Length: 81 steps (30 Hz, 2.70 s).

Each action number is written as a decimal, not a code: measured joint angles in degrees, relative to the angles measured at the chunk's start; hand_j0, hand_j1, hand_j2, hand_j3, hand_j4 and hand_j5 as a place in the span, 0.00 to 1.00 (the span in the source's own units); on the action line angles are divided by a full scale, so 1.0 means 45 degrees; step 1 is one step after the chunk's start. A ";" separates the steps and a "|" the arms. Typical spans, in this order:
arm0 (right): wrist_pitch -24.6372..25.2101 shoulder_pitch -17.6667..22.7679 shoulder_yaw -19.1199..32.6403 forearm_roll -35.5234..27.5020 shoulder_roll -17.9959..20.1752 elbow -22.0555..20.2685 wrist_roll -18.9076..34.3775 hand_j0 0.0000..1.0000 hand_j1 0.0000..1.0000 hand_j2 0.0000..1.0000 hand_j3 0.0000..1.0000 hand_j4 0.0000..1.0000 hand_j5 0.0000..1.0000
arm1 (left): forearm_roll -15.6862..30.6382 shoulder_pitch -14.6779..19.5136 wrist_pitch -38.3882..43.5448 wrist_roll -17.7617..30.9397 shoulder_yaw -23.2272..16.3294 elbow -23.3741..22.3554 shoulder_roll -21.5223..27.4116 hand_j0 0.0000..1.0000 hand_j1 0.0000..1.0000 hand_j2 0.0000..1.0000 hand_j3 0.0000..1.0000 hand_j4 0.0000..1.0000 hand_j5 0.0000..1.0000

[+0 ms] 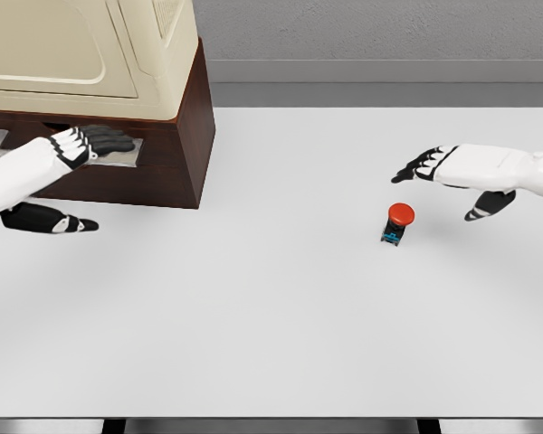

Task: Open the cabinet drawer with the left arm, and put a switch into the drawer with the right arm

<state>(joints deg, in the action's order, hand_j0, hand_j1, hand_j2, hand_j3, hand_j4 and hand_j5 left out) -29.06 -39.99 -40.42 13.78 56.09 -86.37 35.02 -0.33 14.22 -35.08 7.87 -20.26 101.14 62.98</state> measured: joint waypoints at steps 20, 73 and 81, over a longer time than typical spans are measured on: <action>-0.0469 -0.0195 -0.0040 -0.0012 -0.0466 0.0930 0.0000 1.00 1.00 1.00 1.00 1.00 1.00 | 0.3115 0.8363 0.0007 0.0035 -1.1891 0.0001 0.1500 1.00 1.00 1.00 1.00 1.00 1.00; -0.0608 -0.0762 -0.1942 0.0013 -0.1625 0.1244 -0.0001 0.75 0.75 0.75 0.75 0.75 0.75 | 0.5085 0.5806 0.3990 0.2226 -0.7008 -0.0179 0.3342 1.00 1.00 1.00 1.00 1.00 1.00; -0.0621 -0.0762 -0.1943 0.0011 -0.1617 0.1254 -0.0001 0.73 0.73 0.73 0.73 0.73 0.73 | 0.4986 0.5825 0.4104 0.2439 -0.6580 -0.0568 0.3251 1.00 1.00 1.00 1.00 1.00 1.00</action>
<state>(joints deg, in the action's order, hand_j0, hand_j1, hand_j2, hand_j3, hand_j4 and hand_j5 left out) -31.85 -43.42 -49.17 13.83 48.81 -80.72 35.02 22.10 40.43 -16.62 18.85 -49.87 98.58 77.60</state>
